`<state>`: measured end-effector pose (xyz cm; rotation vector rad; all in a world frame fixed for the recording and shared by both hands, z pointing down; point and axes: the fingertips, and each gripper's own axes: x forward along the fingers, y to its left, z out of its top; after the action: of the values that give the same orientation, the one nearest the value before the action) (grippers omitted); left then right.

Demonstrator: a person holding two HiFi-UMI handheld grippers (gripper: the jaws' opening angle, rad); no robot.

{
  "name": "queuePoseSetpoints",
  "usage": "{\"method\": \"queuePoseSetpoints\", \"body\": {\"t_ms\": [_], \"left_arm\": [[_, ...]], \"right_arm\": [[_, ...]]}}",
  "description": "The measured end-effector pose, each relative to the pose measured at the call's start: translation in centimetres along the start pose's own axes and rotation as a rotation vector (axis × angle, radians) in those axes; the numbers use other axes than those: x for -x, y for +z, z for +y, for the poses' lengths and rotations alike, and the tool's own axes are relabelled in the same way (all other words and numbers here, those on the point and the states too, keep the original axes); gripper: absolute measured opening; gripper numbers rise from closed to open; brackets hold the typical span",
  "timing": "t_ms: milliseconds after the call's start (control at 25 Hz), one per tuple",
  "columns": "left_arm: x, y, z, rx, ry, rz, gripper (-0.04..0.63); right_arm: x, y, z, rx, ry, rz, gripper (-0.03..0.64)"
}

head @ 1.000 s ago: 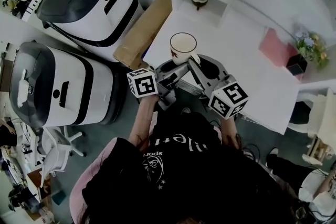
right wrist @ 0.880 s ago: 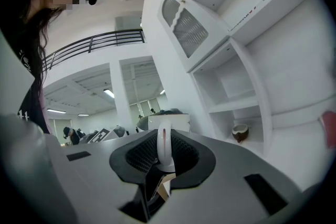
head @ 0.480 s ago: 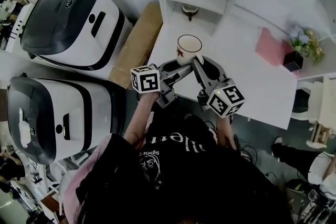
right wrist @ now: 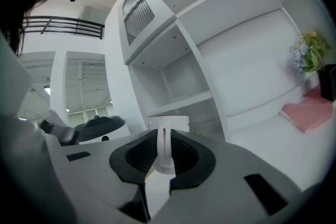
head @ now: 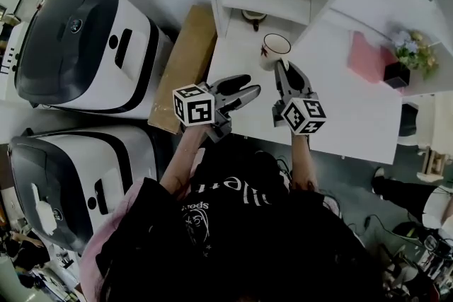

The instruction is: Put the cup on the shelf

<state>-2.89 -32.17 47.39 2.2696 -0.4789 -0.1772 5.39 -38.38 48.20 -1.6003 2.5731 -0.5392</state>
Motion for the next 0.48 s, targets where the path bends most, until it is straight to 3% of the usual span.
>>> {"method": "queuePoseSetpoints", "body": {"t_ms": [160, 480], "left_arm": [[0.9, 1.0, 0.5, -0.042, -0.005, 0.034, 0.236], [2.0, 2.1, 1.4, -0.099, -0.01, 0.056, 0.142]], "right_arm": [[-3.5, -2.5, -3.3, 0.008, -0.1, 0.032, 0.084], [-8.8, -6.2, -8.9, 0.034, -0.269, 0.125, 0.084]]}}
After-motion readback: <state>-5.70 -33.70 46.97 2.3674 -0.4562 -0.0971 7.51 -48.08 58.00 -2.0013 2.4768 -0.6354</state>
